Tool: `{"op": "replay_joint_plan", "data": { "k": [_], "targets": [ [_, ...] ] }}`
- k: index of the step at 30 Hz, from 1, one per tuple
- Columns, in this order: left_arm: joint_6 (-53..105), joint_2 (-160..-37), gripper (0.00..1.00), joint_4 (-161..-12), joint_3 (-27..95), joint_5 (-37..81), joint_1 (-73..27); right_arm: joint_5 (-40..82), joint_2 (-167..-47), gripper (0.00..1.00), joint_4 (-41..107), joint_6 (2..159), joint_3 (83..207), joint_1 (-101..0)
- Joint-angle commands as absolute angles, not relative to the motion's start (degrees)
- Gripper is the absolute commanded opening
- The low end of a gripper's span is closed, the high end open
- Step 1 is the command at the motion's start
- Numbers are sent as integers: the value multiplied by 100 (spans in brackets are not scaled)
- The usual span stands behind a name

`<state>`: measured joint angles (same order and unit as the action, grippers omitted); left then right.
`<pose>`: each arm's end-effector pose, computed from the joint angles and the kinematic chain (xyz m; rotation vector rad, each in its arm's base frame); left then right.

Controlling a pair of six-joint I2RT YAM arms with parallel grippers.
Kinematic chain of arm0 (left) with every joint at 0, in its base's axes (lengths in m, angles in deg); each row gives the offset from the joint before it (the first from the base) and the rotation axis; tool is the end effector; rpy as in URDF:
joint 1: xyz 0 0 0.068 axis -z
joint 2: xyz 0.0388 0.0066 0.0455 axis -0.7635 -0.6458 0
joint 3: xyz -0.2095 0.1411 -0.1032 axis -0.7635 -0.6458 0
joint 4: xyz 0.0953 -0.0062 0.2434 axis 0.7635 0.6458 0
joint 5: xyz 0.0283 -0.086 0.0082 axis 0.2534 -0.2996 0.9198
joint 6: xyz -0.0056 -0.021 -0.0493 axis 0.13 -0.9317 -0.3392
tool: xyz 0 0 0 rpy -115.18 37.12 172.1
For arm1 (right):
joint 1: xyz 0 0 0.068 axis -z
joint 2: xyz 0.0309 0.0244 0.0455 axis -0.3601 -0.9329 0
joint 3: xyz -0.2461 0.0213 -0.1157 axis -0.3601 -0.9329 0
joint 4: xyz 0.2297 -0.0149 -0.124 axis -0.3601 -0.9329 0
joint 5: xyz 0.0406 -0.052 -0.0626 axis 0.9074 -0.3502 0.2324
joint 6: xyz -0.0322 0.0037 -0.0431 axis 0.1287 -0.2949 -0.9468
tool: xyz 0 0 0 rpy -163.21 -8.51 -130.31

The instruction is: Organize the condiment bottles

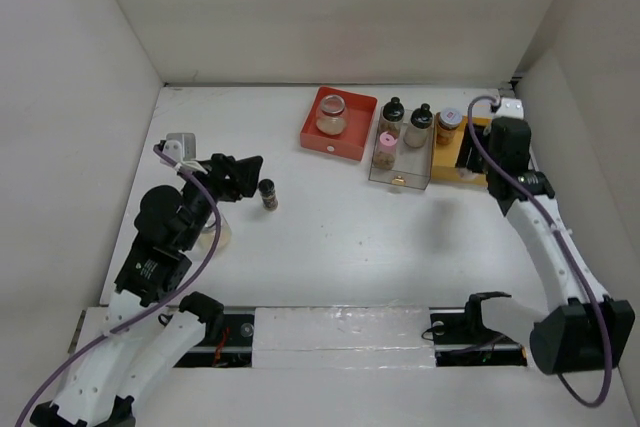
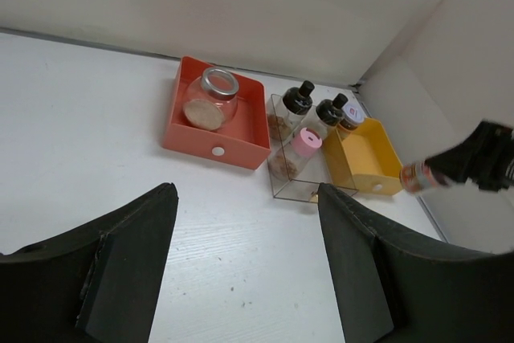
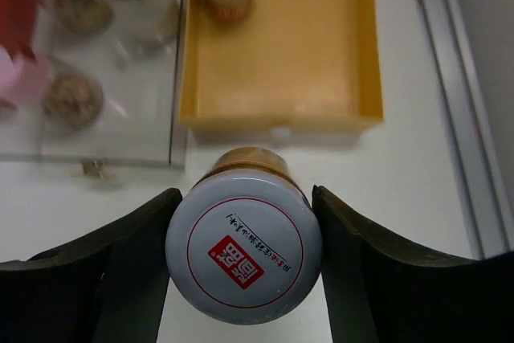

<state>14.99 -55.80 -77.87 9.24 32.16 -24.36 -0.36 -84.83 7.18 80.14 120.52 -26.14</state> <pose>0.1168 -0.0542 0.3914 0.0013 1.4619 -0.6688 0.2244 0.0114 0.3065 0.1641 2.1372 -0.1382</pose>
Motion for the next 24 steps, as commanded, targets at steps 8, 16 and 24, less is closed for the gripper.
{"op": "replay_joint_plan", "data": {
  "k": [8, 16, 24],
  "targets": [
    [1576, -5781, 66, -8007, 1051, 3455, -2437, 795, -11290, 58, 3072, 7801, 14573, -1460],
    [1629, -5991, 66, -8007, 1051, 3526, -2437, 1217, -12759, 59, 3072, 7625, 15507, -1091],
    [1681, -6159, 66, -7955, 1051, 3579, -2437, 1164, -13665, 63, 3072, 7687, 15807, -986]
  ]
}}
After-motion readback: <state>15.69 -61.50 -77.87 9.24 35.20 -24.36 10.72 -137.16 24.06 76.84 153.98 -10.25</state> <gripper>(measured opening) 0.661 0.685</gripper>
